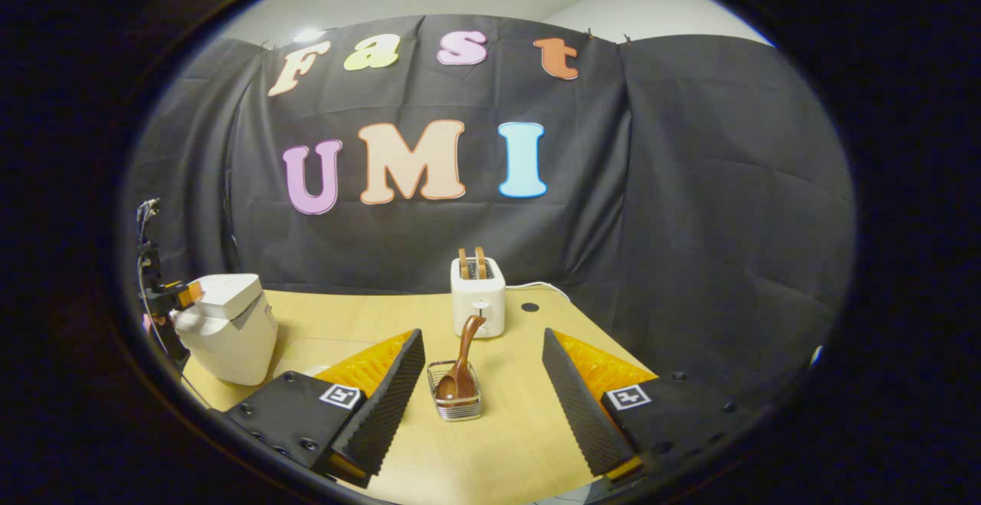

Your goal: Close the left gripper, press the button to open the rice cooker; take a wooden spoon from the chopstick holder with the right hand, scoop a spoonful of rice and pour it into the rice cooker, then put the wooden spoon back into the chopstick holder.

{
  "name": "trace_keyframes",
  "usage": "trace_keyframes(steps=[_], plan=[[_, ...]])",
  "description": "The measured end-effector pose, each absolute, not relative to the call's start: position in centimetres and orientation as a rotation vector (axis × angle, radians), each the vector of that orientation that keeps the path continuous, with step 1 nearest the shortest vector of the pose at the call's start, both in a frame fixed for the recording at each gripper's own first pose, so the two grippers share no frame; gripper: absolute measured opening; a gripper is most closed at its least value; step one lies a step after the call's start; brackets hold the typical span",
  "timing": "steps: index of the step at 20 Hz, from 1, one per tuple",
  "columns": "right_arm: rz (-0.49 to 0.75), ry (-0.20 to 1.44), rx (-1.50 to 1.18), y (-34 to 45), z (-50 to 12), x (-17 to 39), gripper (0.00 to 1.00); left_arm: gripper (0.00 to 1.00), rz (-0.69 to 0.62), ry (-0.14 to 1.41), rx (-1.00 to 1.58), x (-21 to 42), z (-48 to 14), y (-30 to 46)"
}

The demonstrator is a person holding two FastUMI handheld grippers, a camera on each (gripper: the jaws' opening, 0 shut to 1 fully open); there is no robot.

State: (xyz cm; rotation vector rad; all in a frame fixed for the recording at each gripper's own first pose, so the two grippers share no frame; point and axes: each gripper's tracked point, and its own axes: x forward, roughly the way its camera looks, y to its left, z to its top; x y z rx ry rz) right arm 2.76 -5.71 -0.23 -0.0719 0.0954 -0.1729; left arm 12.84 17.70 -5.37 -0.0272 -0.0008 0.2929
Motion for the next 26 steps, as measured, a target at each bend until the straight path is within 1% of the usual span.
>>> trace_keyframes(steps=[3,4,5,8,10,14,18,21,22,23,24,26], plan=[[-0.166,0.102,-0.066,-4.9,-0.4,3.3,0.94,0.84,0.299,0.045,-0.046,13.0,-7.4,17.8],[-0.166,0.104,-0.064,-4.6,-0.5,3.3,0.94,0.85,0.309,0.042,-0.042,12.9,-7.5,17.9],[-0.166,0.105,-0.062,-4.5,-0.5,3.4,0.94,0.85,0.309,0.008,-0.037,12.9,-7.2,18.0],[-0.167,0.111,-0.061,-4.1,-0.8,3.3,0.94,0.83,0.312,-0.013,-0.04,12.9,-7.3,18.2],[-0.17,0.113,-0.055,-4.0,-1.0,3.3,0.94,0.78,0.308,-0.021,-0.049,13.0,-7.5,18.2],[-0.167,0.107,-0.04,-3.8,-0.8,3.3,0.95,0.77,0.283,-0.016,-0.018,13.2,-7.2,18.1],[-0.161,0.095,-0.053,-3.7,-0.4,3.0,1.0,0.75,0.26,0.032,0.013,13.4,-7.2,18.2],[-0.155,0.086,-0.042,-3.4,-0.2,2.8,0.99,0.74,0.231,0.064,0.023,13.4,-6.7,17.6],[-0.155,0.082,-0.04,-3.4,-0.2,2.8,0.99,0.76,0.22,0.056,0.028,13.2,-6.0,17.3],[-0.153,0.08,-0.036,-3.4,-0.1,2.9,0.99,0.83,0.213,0.04,0.039,12.9,-5.0,17.0],[-0.148,0.076,-0.032,-3.2,0.0,2.9,0.98,0.86,0.205,0.029,0.053,12.7,-4.0,16.6],[-0.133,0.065,-0.027,-2.9,0.5,3.0,0.98,0.87,0.171,0.015,0.054,11.8,-2.3,15.0]])
